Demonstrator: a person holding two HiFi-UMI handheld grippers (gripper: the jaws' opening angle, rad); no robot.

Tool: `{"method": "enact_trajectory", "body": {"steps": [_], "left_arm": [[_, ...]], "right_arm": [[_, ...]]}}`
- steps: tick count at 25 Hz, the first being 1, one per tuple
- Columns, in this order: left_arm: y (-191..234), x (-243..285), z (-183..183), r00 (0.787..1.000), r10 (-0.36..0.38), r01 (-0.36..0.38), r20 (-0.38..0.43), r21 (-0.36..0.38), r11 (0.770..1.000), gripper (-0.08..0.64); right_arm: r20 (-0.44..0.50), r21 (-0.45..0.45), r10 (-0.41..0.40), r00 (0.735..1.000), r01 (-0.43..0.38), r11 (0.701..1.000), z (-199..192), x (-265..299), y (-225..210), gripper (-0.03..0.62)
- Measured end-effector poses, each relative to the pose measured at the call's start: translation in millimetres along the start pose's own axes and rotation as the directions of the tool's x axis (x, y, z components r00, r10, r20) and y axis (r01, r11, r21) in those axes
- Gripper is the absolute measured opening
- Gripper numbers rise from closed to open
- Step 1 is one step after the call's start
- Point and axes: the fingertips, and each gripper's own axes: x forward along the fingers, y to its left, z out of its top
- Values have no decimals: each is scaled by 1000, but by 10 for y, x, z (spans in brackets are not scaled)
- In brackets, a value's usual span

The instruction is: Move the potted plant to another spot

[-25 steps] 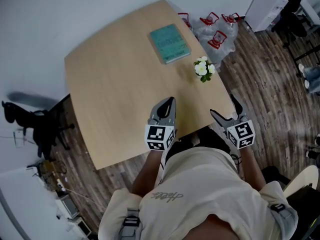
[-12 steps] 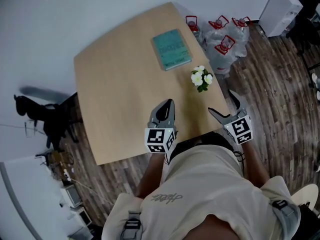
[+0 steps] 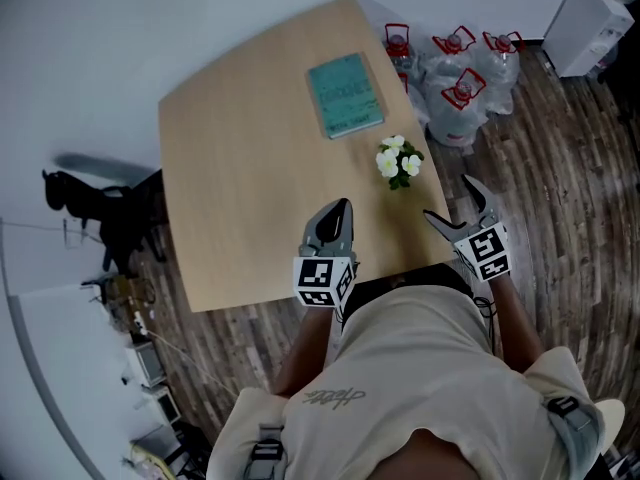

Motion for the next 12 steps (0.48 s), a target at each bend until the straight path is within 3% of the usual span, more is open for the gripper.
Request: {"method": "enact_trajectory", "body": {"steps": [12], "left_arm": [[2, -42, -139, 991, 109, -112, -77, -29, 993, 14]], "right_arm": [[-110, -14, 152, 982, -155, 988, -446, 539, -189, 448]]}}
